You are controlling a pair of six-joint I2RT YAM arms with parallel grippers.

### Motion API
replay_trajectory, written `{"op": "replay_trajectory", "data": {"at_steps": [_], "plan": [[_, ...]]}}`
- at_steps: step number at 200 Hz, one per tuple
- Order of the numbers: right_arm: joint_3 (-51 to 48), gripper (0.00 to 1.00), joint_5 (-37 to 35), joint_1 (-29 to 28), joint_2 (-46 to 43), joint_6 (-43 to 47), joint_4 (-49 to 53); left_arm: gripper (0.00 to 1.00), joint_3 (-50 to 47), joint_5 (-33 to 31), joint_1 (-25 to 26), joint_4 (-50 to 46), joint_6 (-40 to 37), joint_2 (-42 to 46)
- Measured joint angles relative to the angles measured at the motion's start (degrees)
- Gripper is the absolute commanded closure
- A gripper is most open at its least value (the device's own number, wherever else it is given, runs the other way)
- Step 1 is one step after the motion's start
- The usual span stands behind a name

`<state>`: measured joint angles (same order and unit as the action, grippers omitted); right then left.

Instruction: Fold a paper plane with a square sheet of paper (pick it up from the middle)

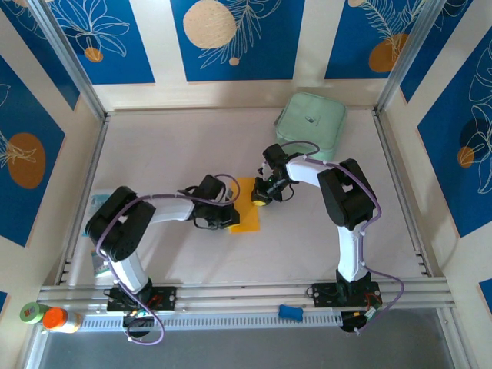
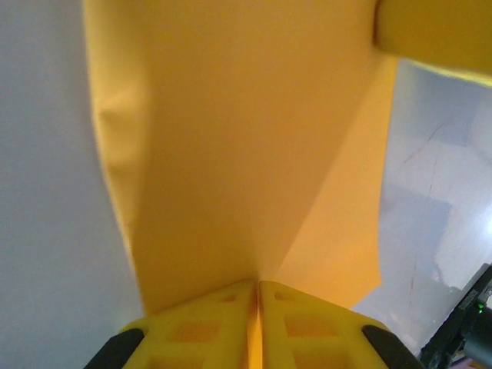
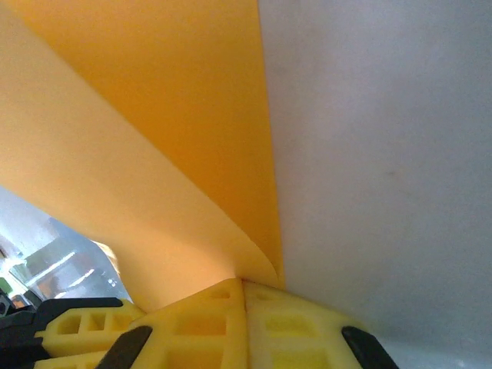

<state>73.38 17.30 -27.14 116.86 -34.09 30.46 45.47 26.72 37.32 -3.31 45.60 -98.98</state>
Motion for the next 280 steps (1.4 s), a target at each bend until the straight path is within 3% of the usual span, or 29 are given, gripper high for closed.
{"op": "replay_trajectory", "data": {"at_steps": [61,101,125,204,280], "plan": [[0.0,0.94,0.8,0.2,0.4,-0.4,0.0,0.86,-7.2,-1.9,1.2,-0.1,-0.3,7.1],[0.0,0.94,0.8,0.2,0.4,-0.4,0.0,0.85,-5.7,-5.7,1.4,-10.5,-2.4,12.3],[0.0,0.94,0.8,0.2,0.4,-0.4,0.0,0.85,-0.6,-6.8,1.0,-11.6,-2.6,13.0],[0.5,0.94,0.8,0.1,0.7,-0.4,0.7,0.86,13.6,-8.0,-2.0,-4.8,-4.1,-4.2],[0.5,0.94,0.7,0.1,0.7,-0.4,0.9,0.85,13.6,-6.4,-5.8,1.9,-3.9,-10.0]]}}
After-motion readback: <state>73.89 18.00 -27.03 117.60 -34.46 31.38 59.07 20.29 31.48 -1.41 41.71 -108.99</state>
